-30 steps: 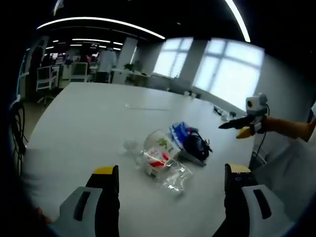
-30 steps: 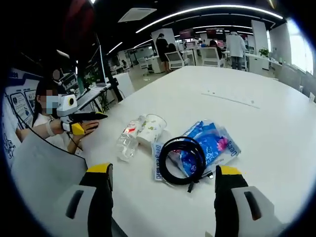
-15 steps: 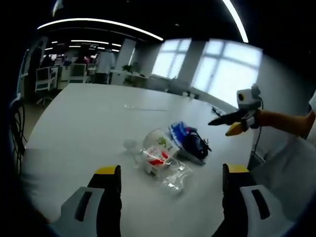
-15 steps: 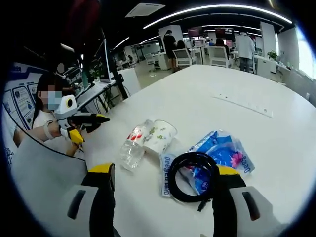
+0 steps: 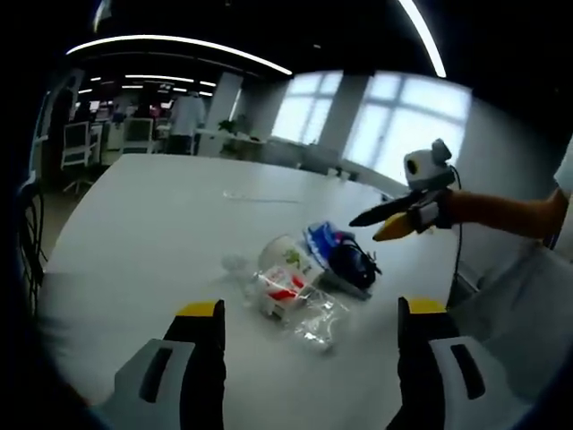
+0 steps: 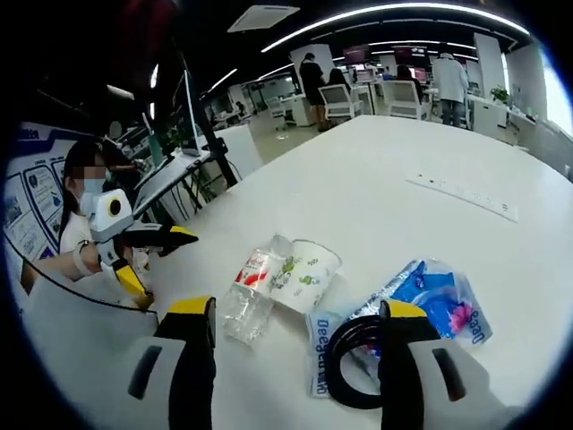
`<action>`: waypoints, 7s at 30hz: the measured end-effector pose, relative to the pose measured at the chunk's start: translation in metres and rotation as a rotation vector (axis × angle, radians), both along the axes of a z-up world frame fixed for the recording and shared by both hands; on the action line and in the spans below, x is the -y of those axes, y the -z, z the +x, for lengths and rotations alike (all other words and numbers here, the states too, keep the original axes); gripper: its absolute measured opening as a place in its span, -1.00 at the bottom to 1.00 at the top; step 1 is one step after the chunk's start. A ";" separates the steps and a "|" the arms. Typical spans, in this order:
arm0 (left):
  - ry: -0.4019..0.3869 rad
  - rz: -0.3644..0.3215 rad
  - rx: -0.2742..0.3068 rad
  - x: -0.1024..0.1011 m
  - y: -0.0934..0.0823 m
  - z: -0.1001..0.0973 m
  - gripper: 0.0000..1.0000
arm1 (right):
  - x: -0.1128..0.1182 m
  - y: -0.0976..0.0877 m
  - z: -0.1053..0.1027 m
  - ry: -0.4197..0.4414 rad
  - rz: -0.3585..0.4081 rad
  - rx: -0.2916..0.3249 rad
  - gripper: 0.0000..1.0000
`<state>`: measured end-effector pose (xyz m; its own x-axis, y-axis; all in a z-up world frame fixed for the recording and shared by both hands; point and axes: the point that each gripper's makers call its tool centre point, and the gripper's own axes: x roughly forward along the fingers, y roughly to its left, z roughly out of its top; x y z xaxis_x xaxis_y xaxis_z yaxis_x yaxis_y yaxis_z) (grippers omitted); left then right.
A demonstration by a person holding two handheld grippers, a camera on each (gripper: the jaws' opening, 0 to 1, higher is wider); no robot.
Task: Arrange the tabletop items into an orderly group along one side of the table until the central work area is clear of visible clutter.
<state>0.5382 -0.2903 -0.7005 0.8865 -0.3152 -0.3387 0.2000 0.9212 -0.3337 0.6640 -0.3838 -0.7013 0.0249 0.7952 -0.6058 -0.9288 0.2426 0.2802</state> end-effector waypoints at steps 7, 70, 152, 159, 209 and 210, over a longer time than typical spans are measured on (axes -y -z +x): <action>0.000 -0.015 0.006 0.003 0.003 0.004 0.45 | -0.015 0.009 0.005 0.002 -0.016 -0.022 0.29; 0.002 -0.138 -0.021 0.013 0.026 0.016 0.25 | -0.063 0.081 0.011 0.061 -0.200 -0.104 -0.20; 0.080 -0.260 -0.108 0.026 0.024 0.149 -0.14 | -0.055 0.054 0.004 0.036 -0.006 0.050 -0.31; 0.089 -0.232 -0.080 0.025 0.021 0.151 -0.20 | -0.055 0.052 0.008 0.020 -0.002 0.105 -0.30; 0.107 0.079 0.027 0.005 0.036 0.152 -0.18 | -0.081 0.076 0.031 -0.069 0.008 0.384 -0.32; 0.108 0.076 0.025 0.006 0.036 0.152 -0.17 | -0.080 0.076 0.031 -0.067 0.007 0.384 -0.32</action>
<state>0.6899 -0.2959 -0.7367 0.8573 -0.3832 -0.3438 0.3063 0.9164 -0.2576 0.6953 -0.3035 -0.7776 0.1967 0.8067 -0.5572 -0.9801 0.1772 -0.0894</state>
